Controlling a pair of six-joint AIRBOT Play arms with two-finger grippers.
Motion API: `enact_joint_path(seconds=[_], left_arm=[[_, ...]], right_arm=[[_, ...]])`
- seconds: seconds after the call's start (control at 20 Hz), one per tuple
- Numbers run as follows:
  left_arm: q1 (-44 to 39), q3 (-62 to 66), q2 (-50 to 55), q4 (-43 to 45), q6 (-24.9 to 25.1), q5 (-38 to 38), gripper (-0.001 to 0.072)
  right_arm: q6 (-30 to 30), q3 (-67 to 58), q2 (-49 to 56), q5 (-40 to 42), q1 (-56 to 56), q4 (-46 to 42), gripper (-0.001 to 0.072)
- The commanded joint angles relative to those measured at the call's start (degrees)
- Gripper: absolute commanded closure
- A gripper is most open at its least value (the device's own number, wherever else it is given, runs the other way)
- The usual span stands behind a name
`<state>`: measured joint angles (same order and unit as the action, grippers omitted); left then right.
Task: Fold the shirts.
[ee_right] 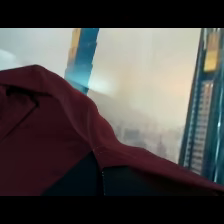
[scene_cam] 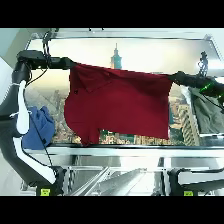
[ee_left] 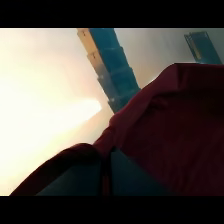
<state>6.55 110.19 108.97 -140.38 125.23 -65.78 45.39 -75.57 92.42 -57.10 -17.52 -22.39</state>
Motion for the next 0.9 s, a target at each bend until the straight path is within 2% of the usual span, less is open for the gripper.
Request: enact_joint_path(seconds=[0.0, 0.2, 0.45, 0.6, 0.75, 0.85], left_arm=[[-0.37, 7.67, 4.09, 5.70, -4.17, -5.11, 0.0688], [-0.92, 2.12, 4.13, 16.15, -8.02, -8.15, 0.0688], [-1.09, -4.87, 4.13, 21.18, -11.37, -9.97, 0.0688], [-2.36, -4.81, 4.13, 27.12, -15.15, -10.10, 0.0688], [-3.08, -4.83, 4.15, 32.48, -17.84, -8.79, 0.0688], [-3.78, -4.83, 4.15, 36.06, -20.02, -9.42, 0.0688]], right_arm=[[2.49, -3.89, 3.21, -0.85, -0.31, -3.32, 0.0694], [8.13, -3.87, 5.11, -1.60, 0.02, -18.27, 0.0694], [9.25, -3.85, 8.48, -5.55, 0.66, -23.56, 0.0694], [14.47, -3.85, 8.55, -7.89, 1.62, -29.73, 0.0694], [18.49, -3.85, 8.57, -6.32, 2.69, -36.63, 0.0694], [19.32, -3.87, 8.55, -4.98, 2.89, -37.18, 0.0694]])
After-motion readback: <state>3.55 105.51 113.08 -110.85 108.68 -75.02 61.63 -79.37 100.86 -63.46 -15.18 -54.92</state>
